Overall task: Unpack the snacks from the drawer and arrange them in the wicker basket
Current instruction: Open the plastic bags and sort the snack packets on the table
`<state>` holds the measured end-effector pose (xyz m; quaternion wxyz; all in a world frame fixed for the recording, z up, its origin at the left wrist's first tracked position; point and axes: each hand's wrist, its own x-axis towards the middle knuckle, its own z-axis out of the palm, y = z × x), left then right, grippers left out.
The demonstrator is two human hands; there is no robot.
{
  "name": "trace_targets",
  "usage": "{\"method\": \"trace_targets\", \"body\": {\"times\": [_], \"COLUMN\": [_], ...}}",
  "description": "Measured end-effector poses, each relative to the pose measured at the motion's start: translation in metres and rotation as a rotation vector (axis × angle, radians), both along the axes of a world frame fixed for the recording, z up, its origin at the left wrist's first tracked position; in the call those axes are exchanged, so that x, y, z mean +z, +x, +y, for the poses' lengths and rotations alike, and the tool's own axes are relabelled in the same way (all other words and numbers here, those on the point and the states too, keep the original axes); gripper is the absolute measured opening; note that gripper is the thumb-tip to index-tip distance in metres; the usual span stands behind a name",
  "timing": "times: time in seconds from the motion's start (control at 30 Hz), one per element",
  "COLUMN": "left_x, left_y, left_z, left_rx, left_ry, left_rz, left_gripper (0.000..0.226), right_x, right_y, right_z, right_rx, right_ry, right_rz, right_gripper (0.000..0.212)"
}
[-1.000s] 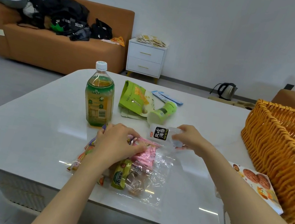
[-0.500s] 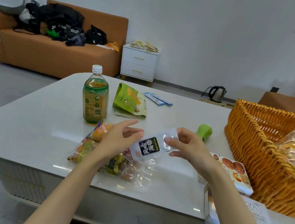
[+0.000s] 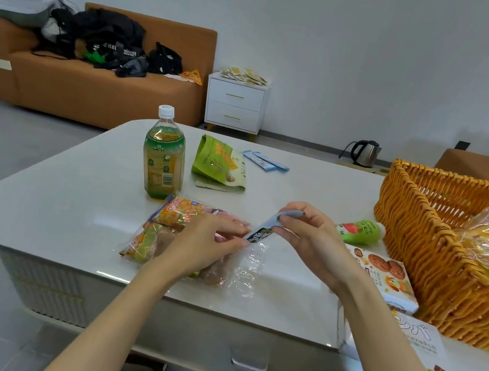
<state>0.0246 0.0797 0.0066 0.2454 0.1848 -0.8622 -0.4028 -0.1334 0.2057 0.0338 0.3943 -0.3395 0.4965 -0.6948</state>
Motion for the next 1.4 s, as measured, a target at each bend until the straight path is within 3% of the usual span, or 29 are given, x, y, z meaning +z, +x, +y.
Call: {"method": "trace_targets", "body": {"times": [0.1,0.2,0.3,0.37,0.43,0.5,0.6,0.67,0.9,1.1,1.2,1.27,1.4], "left_x": [-0.002,-0.005,-0.010,-0.011,-0.010,-0.009,-0.017,-0.023,-0.023,-0.017,-0.008,0.000,0.000], "left_y": [-0.004,-0.009,-0.015,-0.018,-0.020,-0.022,-0.017,-0.010,-0.005,-0.004,0.002,0.011,0.032], "left_z": [0.002,0.003,0.005,0.008,0.007,0.007,0.006,0.003,-0.001,0.006,0.001,-0.009,-0.034], "left_rx": [0.114,0.194,0.210,0.183,0.177,0.207,0.273,0.271,0.268,0.235,0.180,0.239,0.550], "left_ry": [-0.218,-0.529,-0.783,-0.883,-0.944,-0.885,-0.585,-0.474,-0.291,-0.209,-0.045,0.053,0.113], "left_rz": [0.062,0.127,0.226,0.282,0.315,0.191,-0.379,-0.558,-0.351,-0.323,-0.296,-0.179,0.002], "left_gripper": [0.014,0.017,0.025,0.024,0.023,0.026,0.088,0.098,0.085,0.083,0.083,0.067,0.037], "right_x": [0.002,0.000,-0.008,-0.010,-0.008,-0.010,-0.016,-0.018,-0.019,-0.031,-0.032,-0.032,-0.031], "right_y": [-0.001,-0.002,-0.008,-0.010,-0.010,-0.014,-0.024,-0.030,-0.028,-0.015,-0.009,-0.007,-0.002], "right_z": [0.001,0.003,0.010,0.020,0.029,0.036,0.049,0.058,0.063,0.035,0.020,0.010,-0.001], "right_rx": [0.011,-0.033,-0.105,-0.041,0.008,-0.039,-0.176,-0.211,-0.070,-0.007,0.054,0.120,0.282], "right_ry": [-0.039,-0.049,0.186,0.316,0.311,0.364,0.514,0.559,0.627,0.558,0.513,0.481,0.509], "right_rz": [-0.088,-0.297,-0.278,-0.303,-0.373,-0.268,0.094,0.196,0.272,0.116,0.031,-0.009,-0.027], "right_gripper": [0.020,0.019,0.039,0.033,0.018,0.025,0.034,0.028,0.014,0.024,0.020,0.022,0.027]}}
